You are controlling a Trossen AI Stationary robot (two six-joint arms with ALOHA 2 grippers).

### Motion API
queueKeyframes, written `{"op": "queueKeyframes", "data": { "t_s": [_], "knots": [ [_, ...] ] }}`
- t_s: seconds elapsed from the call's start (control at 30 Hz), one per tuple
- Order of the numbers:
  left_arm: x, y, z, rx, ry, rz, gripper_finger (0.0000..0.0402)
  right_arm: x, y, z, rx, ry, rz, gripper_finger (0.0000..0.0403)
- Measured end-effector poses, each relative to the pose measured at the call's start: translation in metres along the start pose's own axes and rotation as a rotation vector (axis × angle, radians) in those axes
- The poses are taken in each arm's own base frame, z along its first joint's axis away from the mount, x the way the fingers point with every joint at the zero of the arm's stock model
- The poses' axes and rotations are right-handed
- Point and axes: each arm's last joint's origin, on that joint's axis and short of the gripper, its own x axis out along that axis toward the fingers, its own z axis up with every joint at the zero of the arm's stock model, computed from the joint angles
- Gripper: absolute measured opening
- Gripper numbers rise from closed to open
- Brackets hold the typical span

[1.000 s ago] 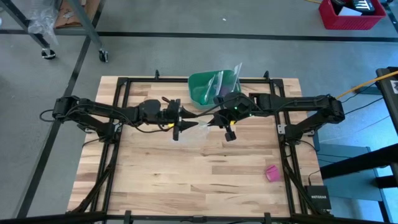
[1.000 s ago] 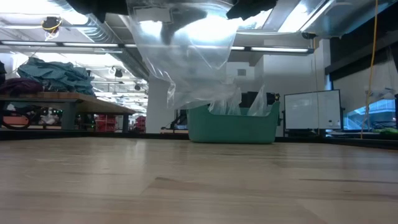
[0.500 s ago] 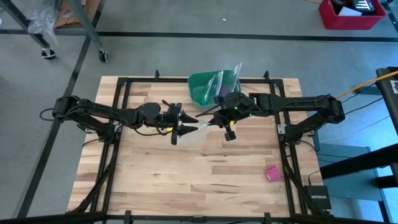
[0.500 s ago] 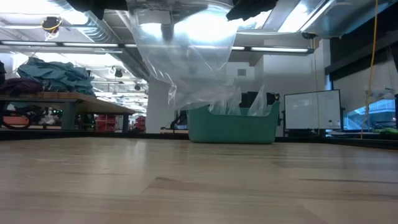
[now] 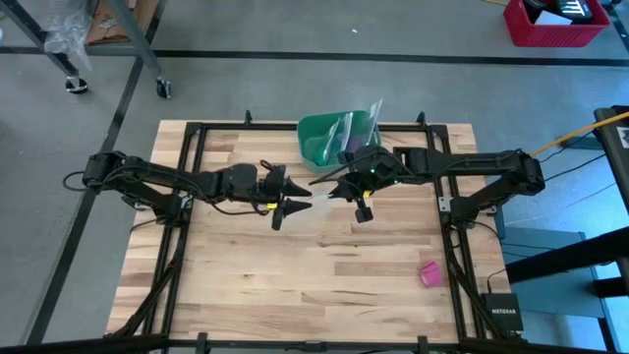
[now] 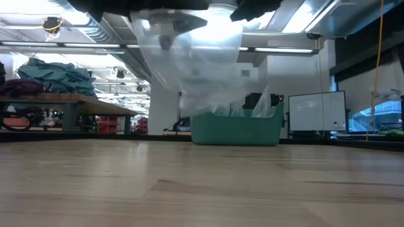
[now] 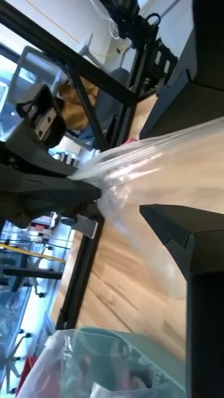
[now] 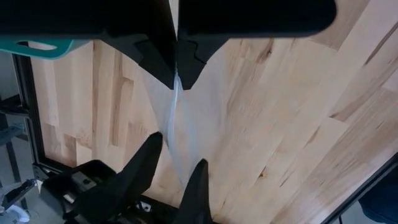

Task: Roll bandage
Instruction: Open the transparent zip bag

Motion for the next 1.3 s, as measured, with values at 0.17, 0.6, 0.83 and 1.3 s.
{"op": "queueKeyframes", "data": {
  "t_s": [0.17, 0.6, 0.83, 1.3],
  "knots": [
    [0.0, -0.002, 0.005, 0.001, -0.056, -0.016, 0.0164, 0.0, 0.0, 0.0, 0.001, 0.004, 0.002, 0.0],
    [0.0, 0.0, 0.007, 0.028, -0.086, 0.047, 0.0164, 0.0, 0.0, 0.0, 0.0, 0.001, 0.001, 0.0],
    [0.0, 0.003, -0.003, 0.005, 0.015, 0.074, 0.0164, 0.0, 0.0, 0.0, 0.0, 0.001, 0.002, 0.0],
    [-0.004, 0.007, -0.025, -0.118, 0.254, 0.101, 0.0164, 0.0, 0.003, -0.003, 0.005, 0.015, 0.072, 0.0]
  ]
}}
